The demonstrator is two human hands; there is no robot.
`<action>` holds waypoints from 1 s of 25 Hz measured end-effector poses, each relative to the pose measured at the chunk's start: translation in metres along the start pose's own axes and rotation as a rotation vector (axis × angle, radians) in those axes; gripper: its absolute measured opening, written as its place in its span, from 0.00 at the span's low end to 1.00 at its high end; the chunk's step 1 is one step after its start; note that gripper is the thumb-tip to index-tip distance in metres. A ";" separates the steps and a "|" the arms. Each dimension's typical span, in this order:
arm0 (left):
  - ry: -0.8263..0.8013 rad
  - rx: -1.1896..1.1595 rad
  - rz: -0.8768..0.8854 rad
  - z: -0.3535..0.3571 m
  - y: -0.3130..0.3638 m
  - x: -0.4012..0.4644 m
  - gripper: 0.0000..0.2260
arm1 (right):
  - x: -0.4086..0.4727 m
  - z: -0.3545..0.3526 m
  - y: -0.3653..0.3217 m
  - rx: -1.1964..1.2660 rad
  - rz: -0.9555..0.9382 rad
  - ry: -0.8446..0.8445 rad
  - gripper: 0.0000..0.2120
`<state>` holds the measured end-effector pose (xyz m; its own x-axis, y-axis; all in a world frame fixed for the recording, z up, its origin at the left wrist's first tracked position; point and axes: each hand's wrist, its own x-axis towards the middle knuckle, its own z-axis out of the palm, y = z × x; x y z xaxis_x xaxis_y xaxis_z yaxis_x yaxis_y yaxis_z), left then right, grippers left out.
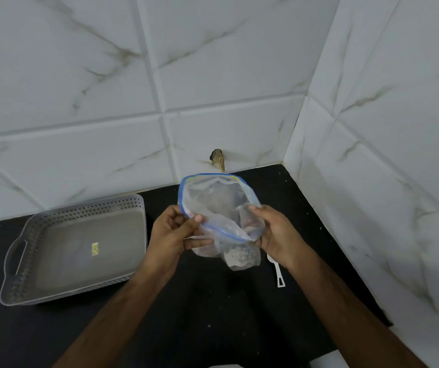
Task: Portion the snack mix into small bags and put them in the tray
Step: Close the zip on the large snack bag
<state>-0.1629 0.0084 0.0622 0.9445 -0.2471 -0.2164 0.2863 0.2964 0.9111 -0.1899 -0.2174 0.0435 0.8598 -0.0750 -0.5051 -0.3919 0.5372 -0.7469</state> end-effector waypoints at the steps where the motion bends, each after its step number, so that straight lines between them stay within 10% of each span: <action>1: 0.062 -0.044 0.013 0.000 -0.001 0.002 0.10 | -0.005 -0.001 0.000 0.069 0.011 -0.119 0.16; 6: 0.186 -0.112 0.062 -0.008 -0.001 0.006 0.08 | -0.015 0.000 0.002 -0.067 -0.158 -0.344 0.26; 13: 0.317 0.519 0.306 -0.011 -0.021 -0.004 0.21 | -0.007 0.018 -0.003 -0.121 -0.236 0.132 0.22; 17: -0.071 1.346 0.831 -0.002 -0.031 -0.008 0.26 | -0.010 0.035 0.001 -0.088 -0.104 0.064 0.20; 25: -0.191 1.432 0.837 0.001 -0.017 0.010 0.10 | -0.021 0.023 -0.002 0.014 -0.055 -0.097 0.15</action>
<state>-0.1581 0.0000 0.0450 0.6874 -0.6005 0.4085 -0.7247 -0.6041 0.3315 -0.1999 -0.1978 0.0658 0.9077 -0.0230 -0.4190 -0.3396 0.5463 -0.7656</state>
